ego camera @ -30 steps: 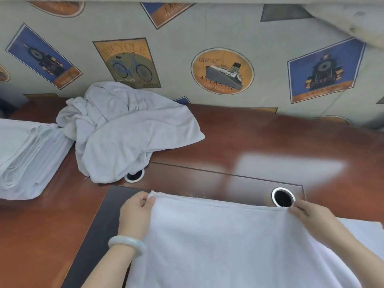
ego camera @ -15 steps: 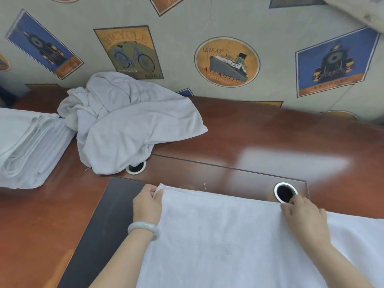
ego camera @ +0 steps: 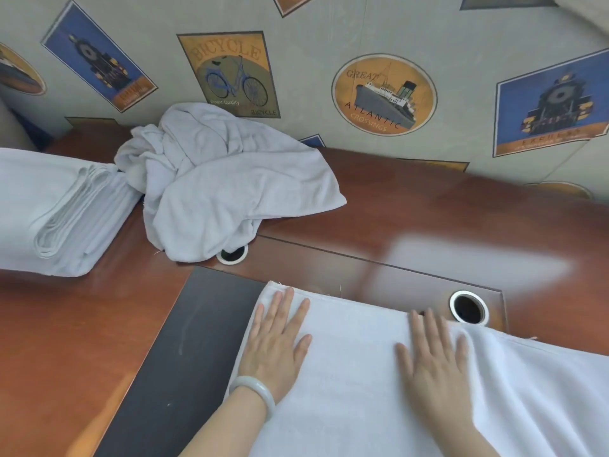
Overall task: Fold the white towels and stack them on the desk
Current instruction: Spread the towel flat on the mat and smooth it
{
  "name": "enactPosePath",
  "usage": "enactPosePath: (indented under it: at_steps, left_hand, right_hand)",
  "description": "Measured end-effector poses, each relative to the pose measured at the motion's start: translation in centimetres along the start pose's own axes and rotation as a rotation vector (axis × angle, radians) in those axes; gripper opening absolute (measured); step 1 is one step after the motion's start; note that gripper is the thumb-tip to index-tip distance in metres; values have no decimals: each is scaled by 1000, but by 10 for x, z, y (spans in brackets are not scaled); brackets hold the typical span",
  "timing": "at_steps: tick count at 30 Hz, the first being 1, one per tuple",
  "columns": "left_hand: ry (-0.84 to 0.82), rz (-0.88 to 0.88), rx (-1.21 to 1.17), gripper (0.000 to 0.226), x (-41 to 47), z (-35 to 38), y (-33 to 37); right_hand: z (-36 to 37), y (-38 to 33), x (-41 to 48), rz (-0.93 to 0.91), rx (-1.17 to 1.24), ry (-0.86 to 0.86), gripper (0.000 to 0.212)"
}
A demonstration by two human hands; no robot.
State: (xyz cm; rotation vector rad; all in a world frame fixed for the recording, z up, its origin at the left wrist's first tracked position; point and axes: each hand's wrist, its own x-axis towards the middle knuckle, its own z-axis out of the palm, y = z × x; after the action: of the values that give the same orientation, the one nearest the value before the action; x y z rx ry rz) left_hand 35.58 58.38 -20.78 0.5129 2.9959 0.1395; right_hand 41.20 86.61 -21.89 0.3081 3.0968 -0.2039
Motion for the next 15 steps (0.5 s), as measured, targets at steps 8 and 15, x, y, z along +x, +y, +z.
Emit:
enactPosePath:
  at_steps: [8,15]
  left_hand:
    - [54,-26,-64,59,-2,-5,44]
    - [-39,220,30,57,-8,9,55]
  right_hand:
    - [-30,31,-14,6,-52,-31,67]
    - [-20,70,-73,69,-29,-29,65]
